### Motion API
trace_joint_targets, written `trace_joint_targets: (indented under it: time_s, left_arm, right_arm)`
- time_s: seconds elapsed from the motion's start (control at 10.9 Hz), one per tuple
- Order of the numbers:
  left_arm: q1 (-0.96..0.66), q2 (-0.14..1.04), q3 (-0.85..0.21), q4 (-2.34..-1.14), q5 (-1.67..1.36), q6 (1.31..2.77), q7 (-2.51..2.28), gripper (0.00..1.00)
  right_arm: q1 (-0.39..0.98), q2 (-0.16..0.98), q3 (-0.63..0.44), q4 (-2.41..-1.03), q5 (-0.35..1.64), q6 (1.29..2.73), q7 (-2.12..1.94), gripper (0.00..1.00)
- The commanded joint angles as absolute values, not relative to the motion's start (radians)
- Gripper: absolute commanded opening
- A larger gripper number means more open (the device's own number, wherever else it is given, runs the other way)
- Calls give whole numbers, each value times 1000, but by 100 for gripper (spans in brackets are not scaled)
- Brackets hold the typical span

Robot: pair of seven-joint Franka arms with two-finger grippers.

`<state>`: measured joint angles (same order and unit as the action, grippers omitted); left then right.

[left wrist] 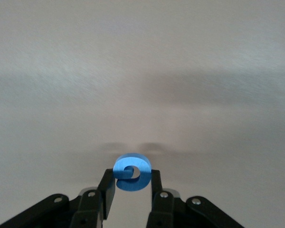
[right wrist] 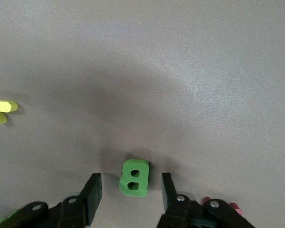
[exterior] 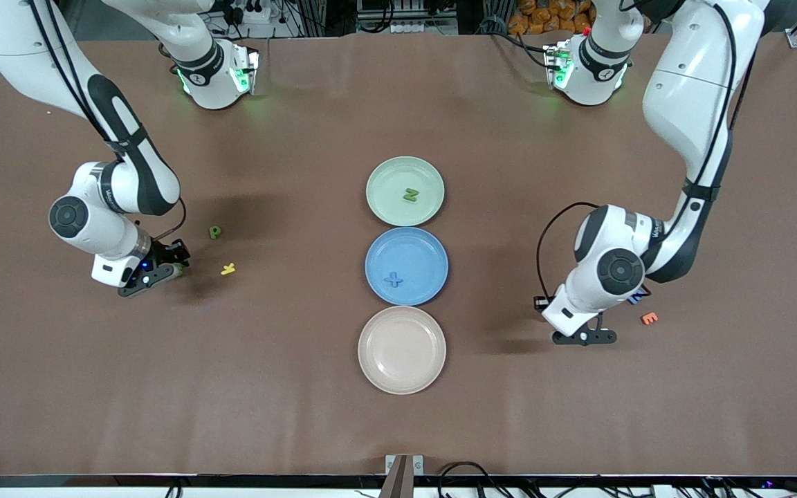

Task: Sort letters by color into matching plates
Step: 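Place the C on the blue plate while the right gripper grasps the green B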

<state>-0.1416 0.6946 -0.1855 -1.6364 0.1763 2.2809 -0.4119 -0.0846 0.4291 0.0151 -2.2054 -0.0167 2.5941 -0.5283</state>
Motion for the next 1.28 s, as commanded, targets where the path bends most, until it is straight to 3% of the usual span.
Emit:
trace_joint_targets:
  time_s: [0.0, 0.46, 0.64, 1.01, 1.19]
  left_arm:
    - [-205, 672, -179, -1635, 186, 2250, -532, 0]
    - [-325, 672, -186, -1620, 121, 2250, -656, 0]
    - [-366, 672, -187, -1620, 121, 2250, -710, 0]
    - [-469, 658, -187, -1618, 120, 2240, -764, 0]
    - [-523, 658, -187, -1597, 121, 2224, -810, 0]
  right_arm:
    - [-95, 446, 21, -2187, 3, 2591, -549, 56]
    - [-95, 459, 21, -2181, 5, 2592, -548, 49]
    - [-95, 459, 21, -2181, 5, 2592, -548, 39]
    - [-95, 459, 21, -2181, 5, 2592, -548, 4]
    - [-92, 454, 21, -2177, 14, 2579, -545, 0]
